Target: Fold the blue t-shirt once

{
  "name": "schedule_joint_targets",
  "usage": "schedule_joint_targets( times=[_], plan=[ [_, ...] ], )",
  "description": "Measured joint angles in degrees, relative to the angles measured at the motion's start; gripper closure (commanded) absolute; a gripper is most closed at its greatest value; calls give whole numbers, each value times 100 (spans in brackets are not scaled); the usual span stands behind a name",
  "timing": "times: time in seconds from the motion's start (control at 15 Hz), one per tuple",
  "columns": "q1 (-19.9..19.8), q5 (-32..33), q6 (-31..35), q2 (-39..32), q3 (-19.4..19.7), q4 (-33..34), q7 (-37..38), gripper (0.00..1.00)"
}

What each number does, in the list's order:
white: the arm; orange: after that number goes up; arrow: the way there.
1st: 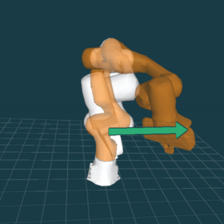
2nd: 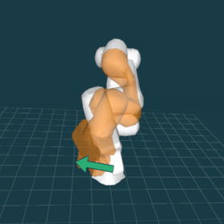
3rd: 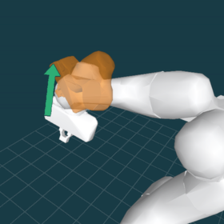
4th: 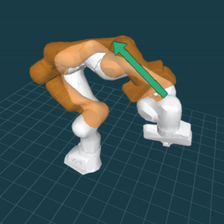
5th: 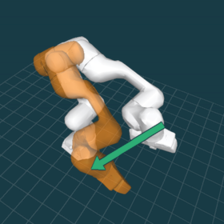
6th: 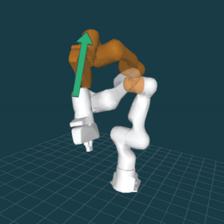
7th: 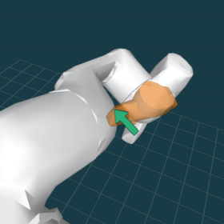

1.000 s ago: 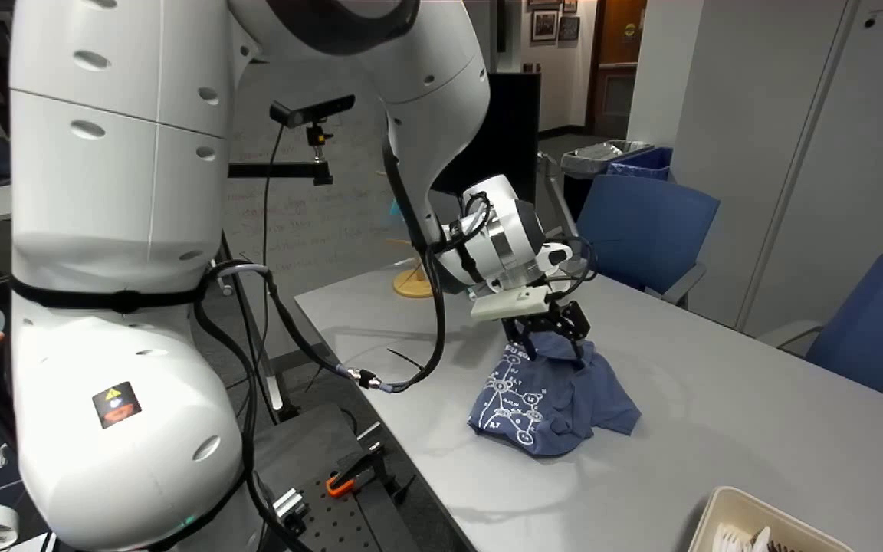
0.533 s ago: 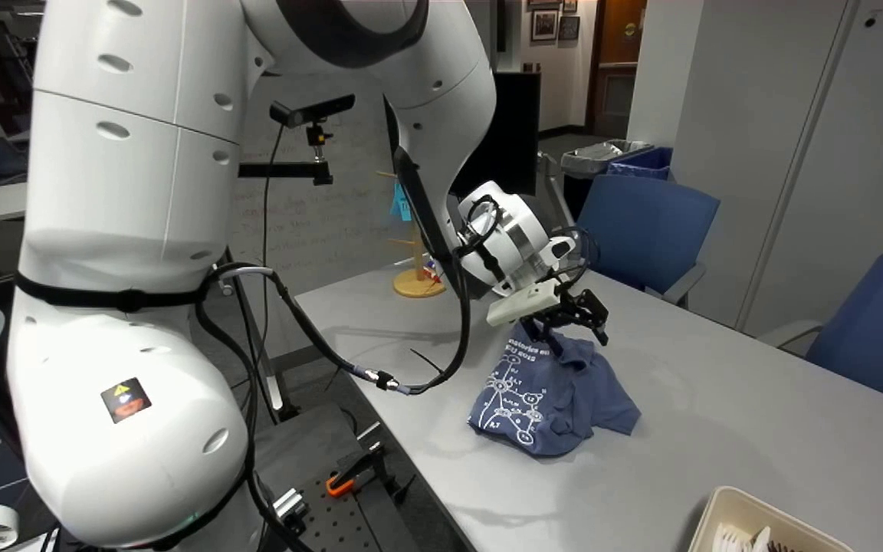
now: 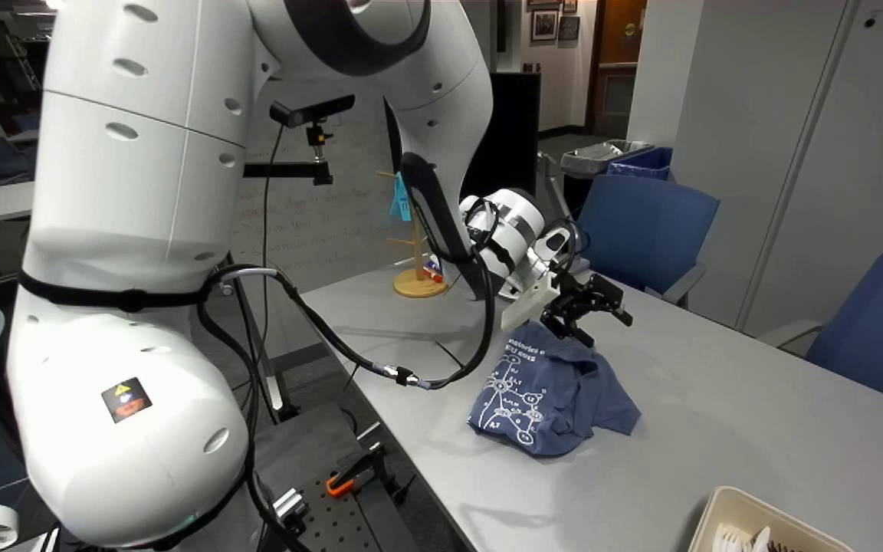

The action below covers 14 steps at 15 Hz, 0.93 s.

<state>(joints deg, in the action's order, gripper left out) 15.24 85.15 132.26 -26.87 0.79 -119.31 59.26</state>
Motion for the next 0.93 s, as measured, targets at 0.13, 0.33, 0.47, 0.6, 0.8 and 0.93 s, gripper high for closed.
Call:
schedule_joint_targets(
  times=[0.13,0.33,0.47,0.6,0.8,0.93],
  plan=[
    [-43,21,-199,-36,-140,3,253,0],
    [-215,-171,-136,-127,-409,3,454,0],
    [-334,-409,18,-183,-556,3,454,0],
    [-407,-584,156,-227,-625,3,444,1],
    [-532,-995,371,44,-715,-242,255,2],
    [-713,-1572,796,646,-816,-720,-196,4]
  ],
)
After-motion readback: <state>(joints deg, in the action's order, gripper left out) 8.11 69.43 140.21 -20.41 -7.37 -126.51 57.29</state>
